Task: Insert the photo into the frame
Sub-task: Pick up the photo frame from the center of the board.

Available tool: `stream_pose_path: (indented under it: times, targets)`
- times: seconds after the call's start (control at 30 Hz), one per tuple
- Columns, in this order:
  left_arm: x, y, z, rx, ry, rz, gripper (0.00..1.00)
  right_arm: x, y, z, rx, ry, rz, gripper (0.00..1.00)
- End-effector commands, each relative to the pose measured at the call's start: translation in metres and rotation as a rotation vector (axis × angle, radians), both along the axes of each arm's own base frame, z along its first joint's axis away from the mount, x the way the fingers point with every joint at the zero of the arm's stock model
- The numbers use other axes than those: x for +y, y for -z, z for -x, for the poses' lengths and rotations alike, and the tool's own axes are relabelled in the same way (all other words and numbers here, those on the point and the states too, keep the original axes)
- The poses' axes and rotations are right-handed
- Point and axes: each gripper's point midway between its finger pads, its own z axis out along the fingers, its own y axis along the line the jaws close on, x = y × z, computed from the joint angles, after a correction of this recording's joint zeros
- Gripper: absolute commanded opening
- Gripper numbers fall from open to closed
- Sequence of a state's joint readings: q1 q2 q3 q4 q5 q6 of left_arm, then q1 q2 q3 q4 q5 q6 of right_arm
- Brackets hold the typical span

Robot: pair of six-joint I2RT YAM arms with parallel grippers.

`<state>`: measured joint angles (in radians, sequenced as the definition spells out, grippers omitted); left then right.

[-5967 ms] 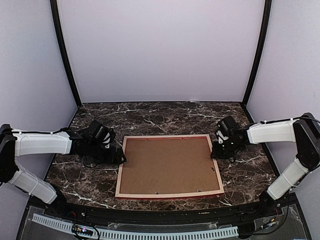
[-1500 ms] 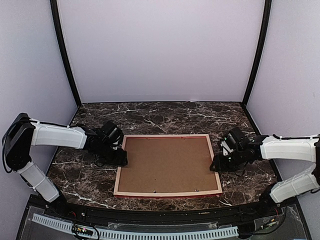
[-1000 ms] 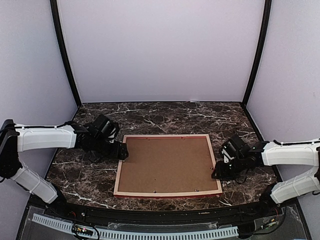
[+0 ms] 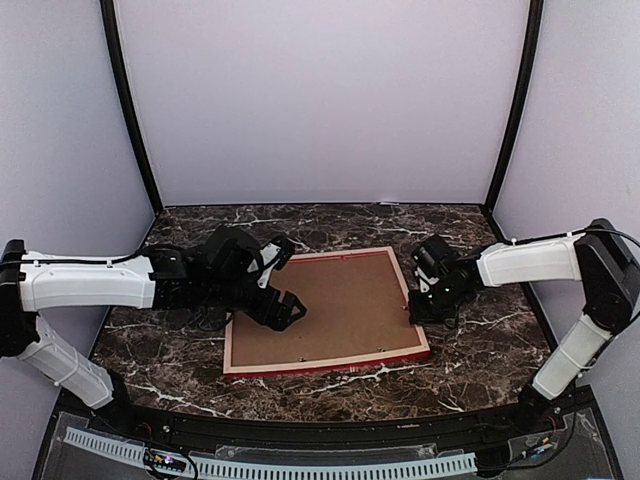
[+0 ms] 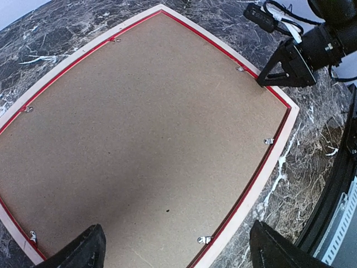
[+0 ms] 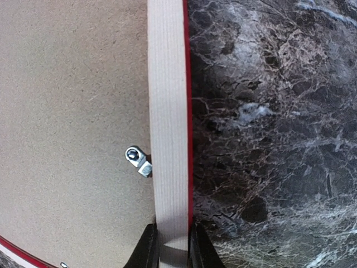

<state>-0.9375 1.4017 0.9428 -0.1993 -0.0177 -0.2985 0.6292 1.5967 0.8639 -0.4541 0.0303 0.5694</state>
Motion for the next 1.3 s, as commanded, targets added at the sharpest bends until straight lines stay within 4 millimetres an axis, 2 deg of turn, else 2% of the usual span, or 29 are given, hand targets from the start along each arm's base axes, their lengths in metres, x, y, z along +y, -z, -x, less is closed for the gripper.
stream_pose_path:
  times: [0.0, 0.37, 0.6, 0.83, 1.03, 1.27]
  targets:
    - [-0.014, -0.004, 0.003, -0.087, 0.066, -0.034, 0.92, -0.002, -0.007, -0.014, 0.001, -0.016, 0.02, 0.0]
    - [-0.048, -0.001, 0.03, -0.252, 0.236, -0.127, 0.93, 0.005, -0.031, -0.017, 0.031, -0.067, -0.017, 0.0]
    - [-0.068, 0.016, 0.052, -0.33, 0.346, -0.24, 0.94, 0.014, -0.051, -0.015, 0.061, -0.098, -0.081, 0.0]
    - [-0.087, 0.021, 0.077, -0.422, 0.423, -0.32, 0.95, 0.019, -0.065, -0.012, 0.103, -0.136, -0.111, 0.0]
    - [-0.092, 0.029, 0.083, -0.489, 0.442, -0.428, 0.96, 0.026, -0.068, -0.005, 0.16, -0.165, -0.154, 0.0]
    - [-0.083, 0.038, 0.067, -0.57, 0.382, -0.583, 0.95, 0.03, -0.071, 0.004, 0.216, -0.19, -0.174, 0.0]
